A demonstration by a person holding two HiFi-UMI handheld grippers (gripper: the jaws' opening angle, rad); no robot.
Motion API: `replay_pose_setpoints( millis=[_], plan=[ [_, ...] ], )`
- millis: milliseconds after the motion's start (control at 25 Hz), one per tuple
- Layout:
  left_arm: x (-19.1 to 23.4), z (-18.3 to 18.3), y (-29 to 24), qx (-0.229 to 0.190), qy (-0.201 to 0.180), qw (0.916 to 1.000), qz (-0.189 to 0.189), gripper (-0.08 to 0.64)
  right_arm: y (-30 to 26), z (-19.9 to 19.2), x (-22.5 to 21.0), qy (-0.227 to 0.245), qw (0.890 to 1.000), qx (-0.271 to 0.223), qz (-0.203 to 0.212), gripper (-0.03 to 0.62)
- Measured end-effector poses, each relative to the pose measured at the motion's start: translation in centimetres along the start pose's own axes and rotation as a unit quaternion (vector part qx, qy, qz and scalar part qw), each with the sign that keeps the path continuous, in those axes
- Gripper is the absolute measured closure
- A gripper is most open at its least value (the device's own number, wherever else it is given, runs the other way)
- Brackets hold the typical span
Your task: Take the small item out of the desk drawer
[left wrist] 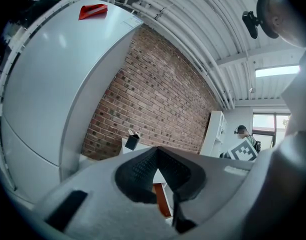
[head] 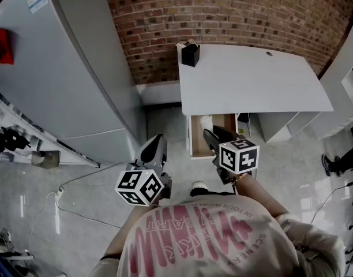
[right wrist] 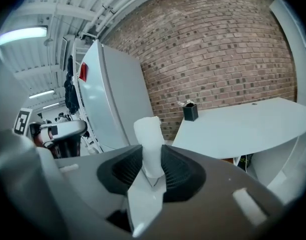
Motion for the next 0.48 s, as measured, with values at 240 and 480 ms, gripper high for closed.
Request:
replay_pose_setpoints(
  millis=[240,480],
  plan=[
    [-0.6,-0.2,-0.1,-0.001,0.006,1.0,-0.006,0.557,1.5,1.6,1.5,0.008,0.999,-0.034,0.015,0.461],
    [-1.7,-0.1,-0.5,-0.003,0.006,0.9999,-0.013,0.557,3.2,3.1,1.9,0.011,0.997,-0.066,0.031,0.46]
  ],
)
Point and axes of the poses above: the fingertips, and each gripper's own axes: y backward along the fingers, x to its left, z out of its top, the point moved 9 cm from there along y, backward along the fingers, and after that the axes turned 6 degrees about x, right-handed, at the moved point
